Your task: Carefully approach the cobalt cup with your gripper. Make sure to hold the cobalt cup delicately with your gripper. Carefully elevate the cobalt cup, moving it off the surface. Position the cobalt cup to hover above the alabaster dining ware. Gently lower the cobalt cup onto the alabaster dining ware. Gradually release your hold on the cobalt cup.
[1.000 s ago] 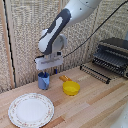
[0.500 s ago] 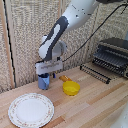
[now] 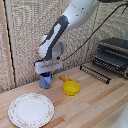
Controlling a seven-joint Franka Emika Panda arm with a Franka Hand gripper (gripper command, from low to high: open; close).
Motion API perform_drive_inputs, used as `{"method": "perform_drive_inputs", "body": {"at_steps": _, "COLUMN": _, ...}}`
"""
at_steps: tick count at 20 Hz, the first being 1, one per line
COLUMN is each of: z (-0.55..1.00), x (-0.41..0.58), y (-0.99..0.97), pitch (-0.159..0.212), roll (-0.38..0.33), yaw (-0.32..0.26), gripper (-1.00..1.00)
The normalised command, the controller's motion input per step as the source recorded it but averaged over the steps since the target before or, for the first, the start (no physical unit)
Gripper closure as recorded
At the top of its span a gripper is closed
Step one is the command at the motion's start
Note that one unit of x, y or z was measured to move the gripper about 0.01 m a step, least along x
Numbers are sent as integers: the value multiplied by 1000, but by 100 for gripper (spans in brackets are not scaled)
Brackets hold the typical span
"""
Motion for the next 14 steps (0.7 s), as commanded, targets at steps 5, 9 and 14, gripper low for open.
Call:
{"method": "perform_drive_inputs", "body": {"at_steps": 5, "z": 746, "x": -150, "y": 39, "pitch": 72, "roll": 103, "yaw": -41, "gripper": 100}}
{"method": "perform_drive_inputs", "body": {"at_steps": 9, "z": 839, "x": -101, "y": 10, "pitch": 92, "roll": 96, "yaw": -5, "gripper": 100}}
{"method": "perform_drive_inputs", "body": {"at_steps": 14, "z": 619, "x": -271, "y": 465, "pitch": 60, "roll": 102, "yaw": -4, "gripper": 100}}
